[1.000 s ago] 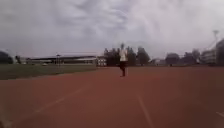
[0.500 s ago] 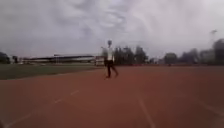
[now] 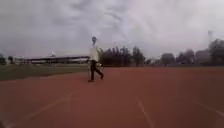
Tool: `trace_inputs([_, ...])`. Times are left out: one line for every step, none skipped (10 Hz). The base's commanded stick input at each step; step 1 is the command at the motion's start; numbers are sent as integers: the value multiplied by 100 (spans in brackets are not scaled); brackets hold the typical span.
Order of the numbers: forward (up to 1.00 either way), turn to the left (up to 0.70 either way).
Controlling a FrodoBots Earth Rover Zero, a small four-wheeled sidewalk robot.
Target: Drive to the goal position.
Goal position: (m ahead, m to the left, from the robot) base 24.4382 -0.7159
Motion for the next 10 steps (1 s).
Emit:
trace_inputs([50,0])
trace_inputs([50,0])
trace_inputs([50,0])
trace_inputs([50,0])
trace_inputs([50,0])
trace_inputs([50,0])
trace_inputs([50,0])
trace_inputs([50,0])
trace_inputs([50,0])
trace_inputs([50,0])
